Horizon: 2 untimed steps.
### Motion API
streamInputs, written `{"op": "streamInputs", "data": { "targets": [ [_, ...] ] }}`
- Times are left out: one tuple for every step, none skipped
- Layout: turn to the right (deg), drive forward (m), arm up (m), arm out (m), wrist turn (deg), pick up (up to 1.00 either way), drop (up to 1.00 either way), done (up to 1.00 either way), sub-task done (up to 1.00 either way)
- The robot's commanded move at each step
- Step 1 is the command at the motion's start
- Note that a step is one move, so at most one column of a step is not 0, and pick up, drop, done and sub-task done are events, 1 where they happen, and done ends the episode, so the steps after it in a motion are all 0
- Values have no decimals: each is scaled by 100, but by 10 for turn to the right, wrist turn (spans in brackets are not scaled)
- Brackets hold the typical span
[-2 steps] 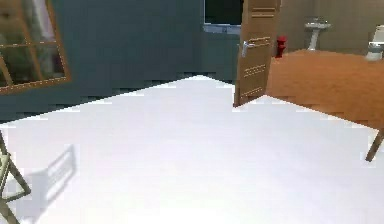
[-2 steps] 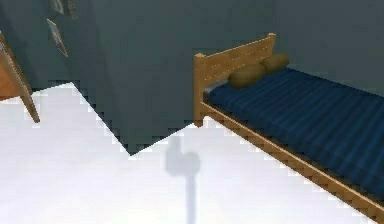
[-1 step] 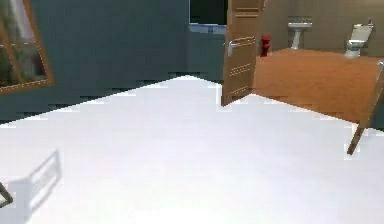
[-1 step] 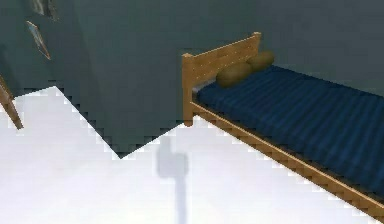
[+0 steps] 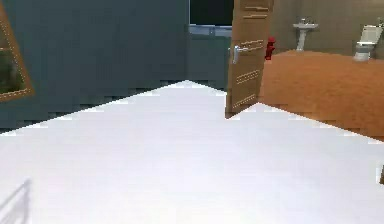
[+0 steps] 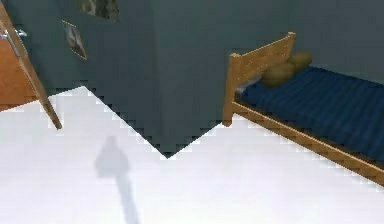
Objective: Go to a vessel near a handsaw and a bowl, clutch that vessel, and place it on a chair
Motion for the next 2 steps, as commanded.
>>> {"op": "streamInputs", "data": {
  "targets": [
    [-420,0,0,0,0,0,0,0,0],
    [0,100,0,0,0,0,0,0,0]
  ]
}}
